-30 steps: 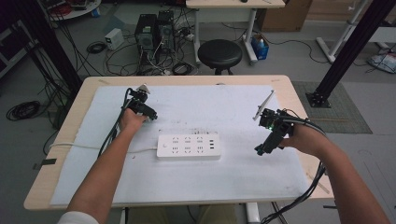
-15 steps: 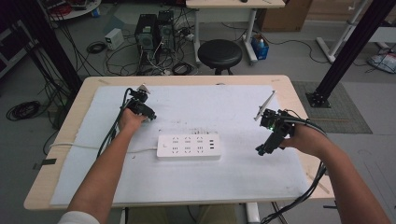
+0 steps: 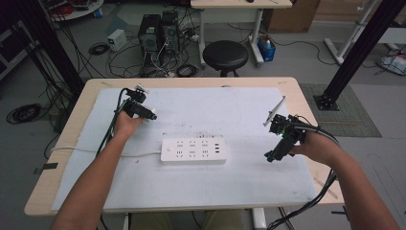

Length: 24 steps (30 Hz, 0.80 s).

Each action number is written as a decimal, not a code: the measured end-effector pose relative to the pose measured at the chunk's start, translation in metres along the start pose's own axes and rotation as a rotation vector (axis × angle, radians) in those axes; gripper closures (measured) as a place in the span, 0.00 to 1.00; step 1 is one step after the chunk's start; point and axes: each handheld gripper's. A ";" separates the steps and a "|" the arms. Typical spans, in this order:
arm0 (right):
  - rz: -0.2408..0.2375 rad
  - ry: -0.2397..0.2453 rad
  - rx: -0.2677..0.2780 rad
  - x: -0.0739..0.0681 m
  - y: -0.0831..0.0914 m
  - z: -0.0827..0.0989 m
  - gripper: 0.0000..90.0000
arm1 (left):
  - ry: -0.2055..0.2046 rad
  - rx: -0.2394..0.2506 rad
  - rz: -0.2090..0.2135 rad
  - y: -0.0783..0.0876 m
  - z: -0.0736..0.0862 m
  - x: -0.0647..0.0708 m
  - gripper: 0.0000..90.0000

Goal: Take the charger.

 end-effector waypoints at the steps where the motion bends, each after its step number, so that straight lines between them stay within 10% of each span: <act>1: 0.001 -0.007 -0.001 -0.001 0.000 0.000 0.01 | -0.030 0.013 0.009 0.011 0.001 0.003 0.47; 24: 0.031 0.004 0.055 -0.023 -0.001 -0.002 0.01 | -0.159 0.108 0.160 0.107 0.046 0.021 0.47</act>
Point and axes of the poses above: each handheld gripper's, and its own axes: y roughly backward along the jaws, z roughly out of its underside, x roughly to its right, and after that the axes turned 12 degrees about y, right-handed
